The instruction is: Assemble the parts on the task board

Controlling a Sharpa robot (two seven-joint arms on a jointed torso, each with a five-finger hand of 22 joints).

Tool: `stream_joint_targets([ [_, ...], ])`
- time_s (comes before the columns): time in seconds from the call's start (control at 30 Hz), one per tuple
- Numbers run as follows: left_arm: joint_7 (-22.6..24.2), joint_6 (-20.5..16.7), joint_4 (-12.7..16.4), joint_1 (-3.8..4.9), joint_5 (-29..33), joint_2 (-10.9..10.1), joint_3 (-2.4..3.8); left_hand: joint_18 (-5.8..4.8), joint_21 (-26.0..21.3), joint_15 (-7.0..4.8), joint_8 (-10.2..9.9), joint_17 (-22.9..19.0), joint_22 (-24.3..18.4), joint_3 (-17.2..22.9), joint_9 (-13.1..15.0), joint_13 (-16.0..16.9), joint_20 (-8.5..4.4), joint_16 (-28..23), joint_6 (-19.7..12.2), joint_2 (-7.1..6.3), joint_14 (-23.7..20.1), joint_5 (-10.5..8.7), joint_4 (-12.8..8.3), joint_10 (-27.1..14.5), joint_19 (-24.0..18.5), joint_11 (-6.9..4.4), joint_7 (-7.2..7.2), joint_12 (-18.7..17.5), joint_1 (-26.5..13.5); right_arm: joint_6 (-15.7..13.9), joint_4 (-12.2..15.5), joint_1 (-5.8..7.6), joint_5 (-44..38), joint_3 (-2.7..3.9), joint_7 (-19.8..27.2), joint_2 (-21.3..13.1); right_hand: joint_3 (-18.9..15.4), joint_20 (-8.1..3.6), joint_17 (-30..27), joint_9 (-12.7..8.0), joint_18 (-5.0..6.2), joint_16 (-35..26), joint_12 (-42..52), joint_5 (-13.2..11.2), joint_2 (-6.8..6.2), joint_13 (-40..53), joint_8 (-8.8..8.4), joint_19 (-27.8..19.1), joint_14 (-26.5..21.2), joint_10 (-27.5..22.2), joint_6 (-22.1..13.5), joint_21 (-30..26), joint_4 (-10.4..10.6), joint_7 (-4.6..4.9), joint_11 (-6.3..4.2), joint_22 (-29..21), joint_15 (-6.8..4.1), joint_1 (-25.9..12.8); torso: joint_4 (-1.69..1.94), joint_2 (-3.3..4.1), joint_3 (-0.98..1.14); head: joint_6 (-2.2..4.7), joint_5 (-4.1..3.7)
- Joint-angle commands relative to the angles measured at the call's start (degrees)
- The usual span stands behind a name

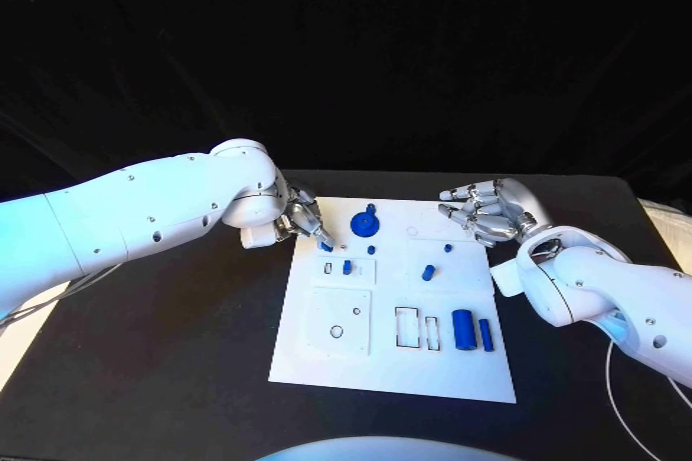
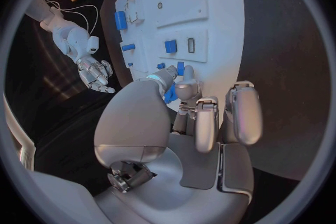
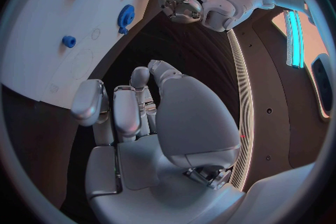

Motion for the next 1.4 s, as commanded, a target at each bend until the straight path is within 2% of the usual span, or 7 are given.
stream_joint_targets([
  [0.03, -1.1, -3.9, 1.4, -0.57, 1.3, -0.5, -0.13, -1.01, 0.2, -0.01, 0.3, 15.1, 9.7, 7.7, 3.9, 0.1, -0.34, 0.2, 0.3, -0.58, 6.0, 0.39, -7.4, 0.5, 2.6, -0.11, -0.25, 0.3, 0.0, 0.5, 0.1, -0.04, -0.4, 0.00, 0.2, 0.0, 0.4, 0.02, 0.0, 0.0, 0.64, -0.2, -0.3, 0.3, -0.25, -0.1, -0.03, -0.3, 0.8, -0.4, -0.5, -0.3, 0.1, -0.01, 0.15, -0.1, 0.48, -0.3, 0.09, -0.03, 0.02, -0.22, 0.02],
  [0.2, -1.5, -4.2, 2.5, -1.62, -0.2, -1.1, -0.30, -0.99, 0.1, -0.05, 0.3, 15.1, 9.6, 8.2, 4.2, 0.1, -0.36, 0.2, 0.4, -0.79, 6.0, 0.86, -7.5, 0.6, 2.6, -0.14, -0.28, 0.3, -0.4, 0.5, 0.2, -0.04, -0.4, 0.00, 0.2, -0.1, 0.4, 0.02, 0.0, 0.0, 0.64, -0.2, -0.3, 0.3, -0.25, -0.1, -0.03, -0.3, 0.8, -0.4, -0.5, -0.3, 0.1, -0.01, 0.15, -0.1, 0.48, -0.3, -0.08, 0.08, 0.01, -0.32, 0.19],
  [0.43, -1.8, -2.9, 2.3, -2.36, -0.6, -1.1, -0.48, -0.98, 0.0, -0.11, 0.5, 15.1, 9.7, 9.1, 4.8, -0.1, -0.40, 0.2, 0.5, -1.27, 6.0, 2.26, -7.7, 0.7, 2.7, -0.21, -0.36, 0.1, -1.2, 0.5, 0.2, -0.04, -0.4, 0.00, 0.2, -0.2, 0.4, 0.02, 0.0, 0.0, 0.64, -0.2, -0.3, 0.3, -0.25, -0.1, -0.03, -0.3, 0.8, -0.4, -0.5, -0.3, 0.1, -0.01, 0.15, -0.1, 0.48, -0.3, -0.06, 0.07, 0.08, -0.51, 0.18],
  [0.53, -1.8, -2.4, 2.4, -2.50, -0.6, -1.1, -0.52, -0.99, 0.0, -0.13, 0.5, 15.1, 9.7, 9.2, 4.9, -0.1, -0.40, 0.2, 0.5, -1.38, 6.0, 2.51, -7.8, 0.7, 2.7, -0.23, -0.38, 0.1, -1.4, 0.5, 0.2, -0.04, -0.4, 0.00, 0.2, -0.2, 0.4, 0.02, 0.0, 0.0, 0.64, -0.2, -0.3, 0.3, -0.25, -0.1, -0.03, -0.3, 0.8, -0.4, -0.5, -0.3, 0.1, -0.01, 0.15, -0.1, 0.48, -0.3, -0.06, 0.09, 0.00, -0.61, 0.22],
  [0.83, -2.0, 0.3, 2.4, -2.63, -2.8, -0.8, -0.55, -1.01, 0.1, -0.16, 0.5, 15.1, 9.7, 9.6, 5.2, -0.1, -0.43, 0.2, 0.6, -1.71, 6.0, 3.28, -8.1, 0.8, 2.7, -0.26, -0.40, 0.0, -1.7, 0.5, 0.3, -0.04, -0.3, 0.00, 0.2, -0.2, 0.4, 0.02, 0.0, 0.0, 0.64, -0.2, -0.3, 0.3, -0.25, -0.1, -0.03, -0.3, 0.8, -0.4, -0.5, -0.3, 0.1, -0.01, 0.15, -0.1, 0.48, -0.3, -0.10, 0.05, 0.04, -0.88, 0.35],
  [0.93, -2.1, 1.2, 2.4, -2.64, -3.3, -0.8, -0.55, -1.00, 0.1, -0.18, 0.6, 15.1, 9.7, 9.8, 5.4, -0.1, -0.45, 0.2, 0.7, -1.86, 6.0, 3.84, -8.2, 0.8, 2.7, -0.28, -0.42, 0.0, -1.9, 0.5, 0.3, -0.04, -0.3, 0.00, 0.2, -0.2, 0.4, 0.02, 0.0, 0.0, 0.64, -0.2, -0.3, 0.3, -0.25, -0.1, -0.03, -0.3, 0.8, -0.4, -0.5, -0.3, 0.1, -0.01, 0.15, -0.1, 0.48, -0.3, -0.08, 0.09, 0.02, -0.70, 0.56],
  [1.4, -2.1, 0.8, 2.4, -2.66, -5.3, -0.2, -0.54, -0.98, 0.0, -0.19, 0.6, 15.1, 9.7, 9.9, 5.5, -0.2, -0.46, 0.2, 0.7, -1.93, 6.0, 4.16, -8.2, 0.8, 2.7, -0.28, -0.42, -0.1, -2.1, 0.5, 0.3, -0.04, -0.3, 0.00, 0.2, -0.2, 0.4, 0.03, -0.1, 0.0, 0.66, -0.3, -0.5, 0.4, -0.26, -0.2, -0.02, -0.4, 0.8, -0.5, -0.5, -0.4, 0.1, 0.00, 0.16, -0.2, 0.49, -0.4, -0.05, 0.05, 0.04, -0.92, 0.40],
])
